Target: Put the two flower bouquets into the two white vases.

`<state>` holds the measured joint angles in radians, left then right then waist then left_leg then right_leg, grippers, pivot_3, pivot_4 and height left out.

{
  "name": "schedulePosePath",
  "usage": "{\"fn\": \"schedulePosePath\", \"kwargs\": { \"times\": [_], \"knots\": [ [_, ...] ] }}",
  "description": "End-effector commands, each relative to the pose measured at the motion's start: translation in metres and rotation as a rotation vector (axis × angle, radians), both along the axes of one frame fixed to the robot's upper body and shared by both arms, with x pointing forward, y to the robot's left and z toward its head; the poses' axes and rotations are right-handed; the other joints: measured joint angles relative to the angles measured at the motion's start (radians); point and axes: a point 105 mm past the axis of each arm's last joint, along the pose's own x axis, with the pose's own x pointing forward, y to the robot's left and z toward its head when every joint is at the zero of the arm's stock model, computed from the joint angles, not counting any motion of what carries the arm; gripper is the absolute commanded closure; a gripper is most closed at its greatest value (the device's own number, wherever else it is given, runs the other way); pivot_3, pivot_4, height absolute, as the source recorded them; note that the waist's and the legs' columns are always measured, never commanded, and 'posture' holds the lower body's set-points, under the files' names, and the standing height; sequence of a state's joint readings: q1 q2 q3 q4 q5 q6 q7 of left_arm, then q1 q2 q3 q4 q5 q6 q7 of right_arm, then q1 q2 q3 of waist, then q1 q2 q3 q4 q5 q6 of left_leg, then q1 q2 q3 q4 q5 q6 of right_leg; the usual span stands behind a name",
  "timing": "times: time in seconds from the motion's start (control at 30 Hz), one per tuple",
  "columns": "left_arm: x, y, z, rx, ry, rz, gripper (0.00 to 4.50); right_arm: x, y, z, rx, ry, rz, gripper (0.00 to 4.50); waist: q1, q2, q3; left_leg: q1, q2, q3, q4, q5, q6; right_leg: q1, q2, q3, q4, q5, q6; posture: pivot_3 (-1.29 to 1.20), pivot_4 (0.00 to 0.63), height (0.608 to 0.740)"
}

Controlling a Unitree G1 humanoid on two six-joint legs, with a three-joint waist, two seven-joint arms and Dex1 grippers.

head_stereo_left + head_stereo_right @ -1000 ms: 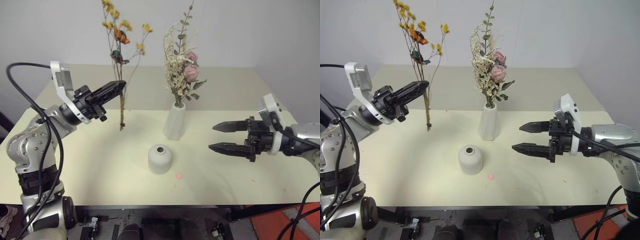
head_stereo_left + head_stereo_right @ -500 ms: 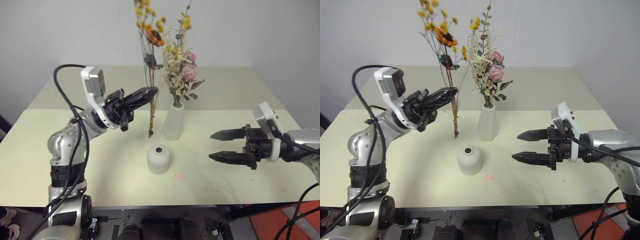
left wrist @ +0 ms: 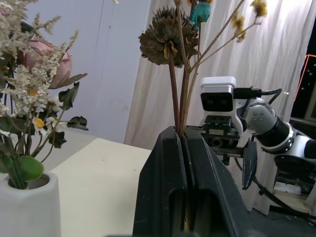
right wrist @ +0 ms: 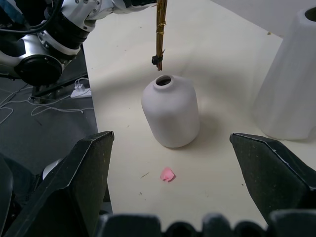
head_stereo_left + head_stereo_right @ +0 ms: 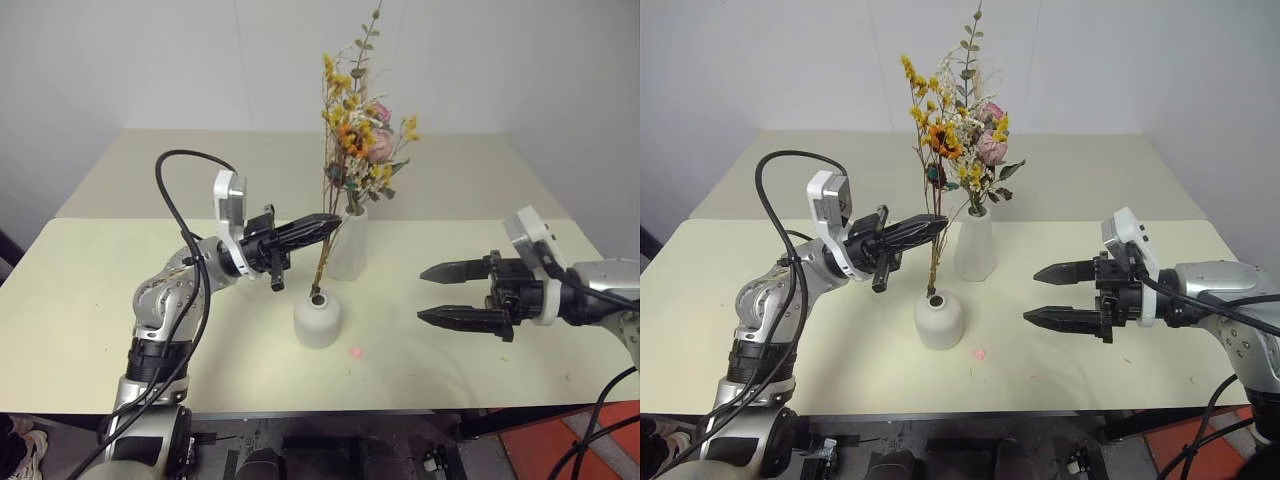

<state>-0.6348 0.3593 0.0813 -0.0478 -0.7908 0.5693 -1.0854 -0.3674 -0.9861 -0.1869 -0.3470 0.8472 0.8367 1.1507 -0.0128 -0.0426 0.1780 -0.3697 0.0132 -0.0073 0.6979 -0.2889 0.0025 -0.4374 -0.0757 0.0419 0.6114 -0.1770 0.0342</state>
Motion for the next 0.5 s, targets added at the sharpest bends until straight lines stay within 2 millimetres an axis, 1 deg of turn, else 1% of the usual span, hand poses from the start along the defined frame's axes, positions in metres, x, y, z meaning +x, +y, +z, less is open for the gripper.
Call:
{"fn": "schedulePosePath", "kwargs": {
  "times": [0.03, 0.17, 0.37, 0.5],
  "knots": [
    [-0.002, -0.002, 0.0, -0.01, -0.023, -0.011, 4.46, -0.004, 0.001, 0.011, 0.006, -0.067, 0.011, 0.0, 0.001, 0.0, 0.0, 0.0, 0.0, 0.0, 0.0, 0.0, 0.0, 0.0, 0.0, 0.0, 0.0, 0.0, 0.0, 0.0, 0.15, 0.74],
    [-0.003, -0.004, -0.003, -0.008, -0.02, -0.011, 4.46, -0.005, 0.001, 0.01, 0.004, -0.067, 0.009, 0.0, 0.001, 0.0, 0.0, 0.0, 0.0, 0.0, 0.0, 0.0, 0.0, 0.0, 0.0, 0.0, 0.0, 0.0, 0.0, 0.0, 0.15, 0.74],
    [-0.003, -0.002, 0.016, -0.038, -0.049, -0.037, 4.46, -0.006, 0.0, 0.01, 0.003, -0.066, 0.007, 0.0, 0.001, 0.0, 0.0, 0.0, 0.0, 0.0, 0.0, 0.0, 0.0, 0.0, 0.0, 0.0, 0.0, 0.0, 0.0, 0.0, 0.15, 0.74],
    [-0.002, 0.0, 0.021, -0.049, -0.053, -0.042, 4.46, -0.006, -0.001, 0.01, 0.002, -0.068, 0.006, 0.0, 0.0, 0.0, 0.0, 0.0, 0.0, 0.0, 0.0, 0.0, 0.0, 0.0, 0.0, 0.0, 0.0, 0.0, 0.0, 0.0, 0.15, 0.74]
  ]
}}
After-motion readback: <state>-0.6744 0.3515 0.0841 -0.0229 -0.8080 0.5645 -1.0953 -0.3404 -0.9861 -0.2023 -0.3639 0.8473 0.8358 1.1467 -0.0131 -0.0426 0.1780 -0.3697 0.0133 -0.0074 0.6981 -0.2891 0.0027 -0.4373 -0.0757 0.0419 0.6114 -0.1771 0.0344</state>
